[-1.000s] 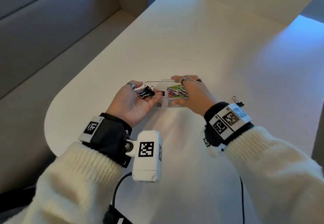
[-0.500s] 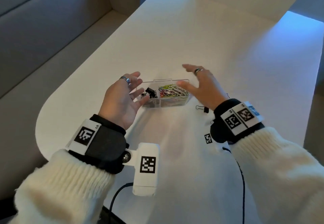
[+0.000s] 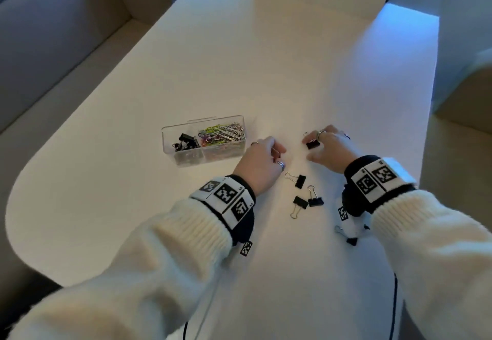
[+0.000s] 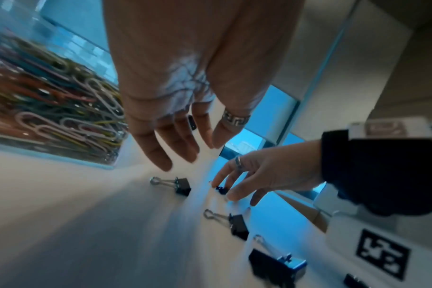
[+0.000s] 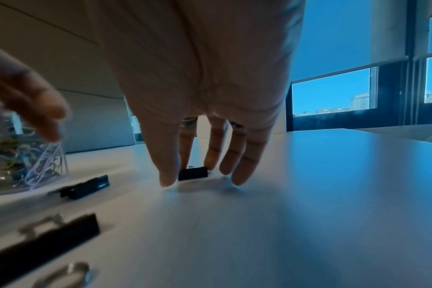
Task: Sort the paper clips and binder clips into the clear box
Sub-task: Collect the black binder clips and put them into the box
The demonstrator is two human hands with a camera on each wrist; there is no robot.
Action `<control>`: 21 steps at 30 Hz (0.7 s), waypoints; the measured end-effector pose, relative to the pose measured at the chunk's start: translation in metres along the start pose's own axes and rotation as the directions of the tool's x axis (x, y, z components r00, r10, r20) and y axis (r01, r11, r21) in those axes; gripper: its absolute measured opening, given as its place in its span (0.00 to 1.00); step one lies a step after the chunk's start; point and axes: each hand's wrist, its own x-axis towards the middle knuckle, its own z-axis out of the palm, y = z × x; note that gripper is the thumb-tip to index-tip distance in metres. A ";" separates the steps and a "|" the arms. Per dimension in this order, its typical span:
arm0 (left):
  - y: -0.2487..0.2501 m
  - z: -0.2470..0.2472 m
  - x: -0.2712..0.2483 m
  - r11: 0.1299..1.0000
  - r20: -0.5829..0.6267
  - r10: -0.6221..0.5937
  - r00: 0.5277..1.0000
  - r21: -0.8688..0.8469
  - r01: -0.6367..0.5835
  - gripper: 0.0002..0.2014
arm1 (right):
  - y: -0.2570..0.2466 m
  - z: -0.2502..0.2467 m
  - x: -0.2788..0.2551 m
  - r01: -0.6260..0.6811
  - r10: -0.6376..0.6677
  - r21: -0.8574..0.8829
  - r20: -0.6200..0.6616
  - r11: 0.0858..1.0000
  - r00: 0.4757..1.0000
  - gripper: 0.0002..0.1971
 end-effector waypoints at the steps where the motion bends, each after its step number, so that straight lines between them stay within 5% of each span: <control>1: -0.001 0.006 0.007 0.997 -0.002 0.026 1.000 0.069 -0.026 0.14 | 0.002 0.002 -0.001 0.006 -0.006 0.000 -0.017 1.000 1.000 0.15; 8: -0.007 0.025 0.032 0.879 0.099 0.045 0.994 0.469 -0.087 0.24 | 0.015 0.005 -0.016 0.044 -0.045 -0.017 -0.023 0.999 0.999 0.09; 16: -0.013 0.027 0.034 0.873 0.060 0.036 0.998 0.484 -0.061 0.20 | 0.020 0.000 -0.036 0.176 -0.167 0.136 -0.075 0.975 0.983 0.09; 19: -0.015 0.020 0.029 0.964 0.019 0.019 1.000 0.265 -0.024 0.22 | 0.018 0.001 -0.040 0.170 -0.180 0.340 -0.003 0.925 0.984 0.05; 21: -0.017 0.013 0.023 0.992 0.027 -0.072 0.997 -0.100 0.074 0.20 | 0.020 0.004 -0.042 0.167 -0.191 0.331 0.039 0.929 0.981 0.03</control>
